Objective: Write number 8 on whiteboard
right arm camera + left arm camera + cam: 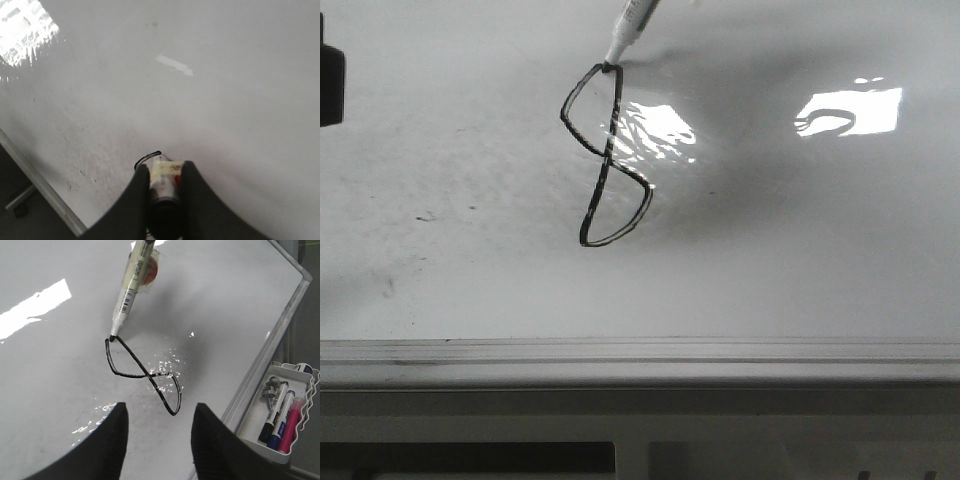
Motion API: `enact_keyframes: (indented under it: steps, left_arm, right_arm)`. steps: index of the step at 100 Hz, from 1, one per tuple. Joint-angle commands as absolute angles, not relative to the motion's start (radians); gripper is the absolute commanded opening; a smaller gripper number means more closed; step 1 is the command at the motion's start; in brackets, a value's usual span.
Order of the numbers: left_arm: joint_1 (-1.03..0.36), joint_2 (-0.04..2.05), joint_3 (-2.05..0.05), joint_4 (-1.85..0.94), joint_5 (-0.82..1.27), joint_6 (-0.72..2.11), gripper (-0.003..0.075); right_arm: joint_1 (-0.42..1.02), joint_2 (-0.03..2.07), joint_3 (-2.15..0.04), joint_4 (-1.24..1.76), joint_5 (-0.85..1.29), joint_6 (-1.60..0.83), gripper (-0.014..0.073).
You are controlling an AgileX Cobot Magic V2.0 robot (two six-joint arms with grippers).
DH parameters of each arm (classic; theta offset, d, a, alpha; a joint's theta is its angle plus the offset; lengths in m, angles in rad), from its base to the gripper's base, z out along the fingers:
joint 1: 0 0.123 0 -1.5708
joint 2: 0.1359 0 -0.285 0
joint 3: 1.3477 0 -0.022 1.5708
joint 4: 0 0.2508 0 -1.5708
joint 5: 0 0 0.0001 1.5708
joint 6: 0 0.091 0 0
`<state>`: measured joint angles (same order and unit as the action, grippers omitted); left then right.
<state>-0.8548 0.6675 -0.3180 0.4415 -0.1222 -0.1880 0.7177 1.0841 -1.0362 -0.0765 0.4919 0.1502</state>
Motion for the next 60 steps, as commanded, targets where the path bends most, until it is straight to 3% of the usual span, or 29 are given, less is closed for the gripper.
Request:
enact_keyframes:
  steps: [1,60]
  left_arm:
    - [-0.855,0.664,-0.347,0.429,-0.185,-0.196,0.0284]
    - [-0.855,0.890,-0.347,0.431,-0.371,-0.196,0.0284]
  right_arm:
    - [0.754,1.037,-1.070,-0.099,0.450,0.145,-0.0044]
    - [0.930,1.174,-1.059,0.017,0.523,0.190,-0.0044]
